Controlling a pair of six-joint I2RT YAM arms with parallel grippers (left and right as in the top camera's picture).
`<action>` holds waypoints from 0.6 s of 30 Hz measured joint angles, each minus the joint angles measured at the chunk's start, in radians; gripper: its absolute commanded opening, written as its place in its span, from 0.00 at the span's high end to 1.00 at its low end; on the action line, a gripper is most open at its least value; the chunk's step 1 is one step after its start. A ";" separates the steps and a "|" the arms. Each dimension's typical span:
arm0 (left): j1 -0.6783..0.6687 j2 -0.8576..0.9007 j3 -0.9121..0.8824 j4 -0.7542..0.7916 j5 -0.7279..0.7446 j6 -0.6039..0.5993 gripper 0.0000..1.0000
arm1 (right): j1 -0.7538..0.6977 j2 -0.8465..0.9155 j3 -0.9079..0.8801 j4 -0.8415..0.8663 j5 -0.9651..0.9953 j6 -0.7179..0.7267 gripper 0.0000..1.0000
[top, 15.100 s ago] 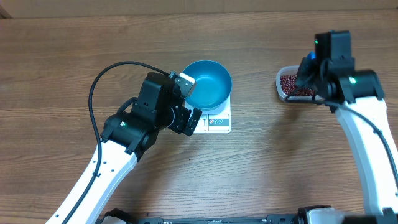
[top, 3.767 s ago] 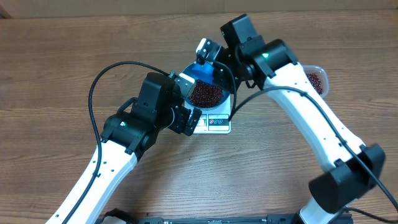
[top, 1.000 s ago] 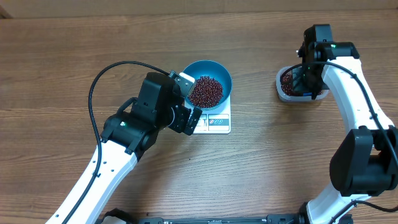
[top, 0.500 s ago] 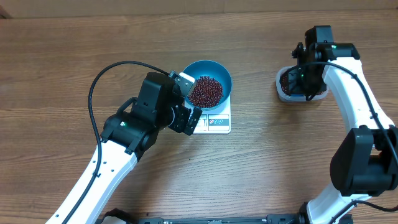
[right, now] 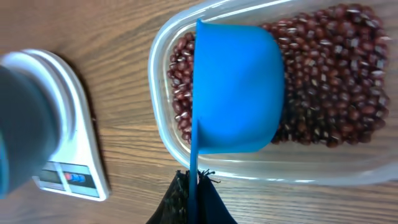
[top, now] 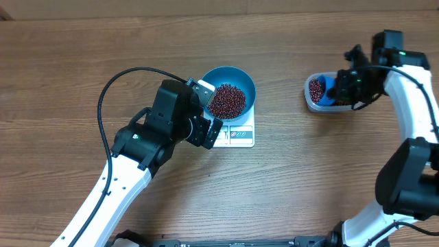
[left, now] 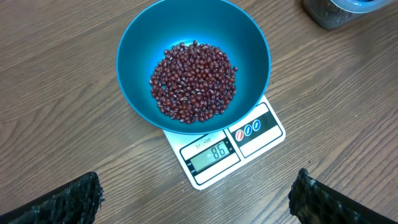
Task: Scoop item into bowl and weigh 150g on scale
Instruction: 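Dip the scoop into the red beans again with the right gripper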
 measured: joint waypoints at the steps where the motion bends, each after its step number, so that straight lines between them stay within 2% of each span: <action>1: 0.000 0.000 0.000 0.000 0.000 0.000 0.01 | -0.020 0.000 0.000 -0.003 -0.025 0.000 0.96; 18: 0.000 0.000 0.000 0.001 0.000 0.000 0.00 | -0.249 0.000 0.000 -0.066 -0.343 -0.053 0.96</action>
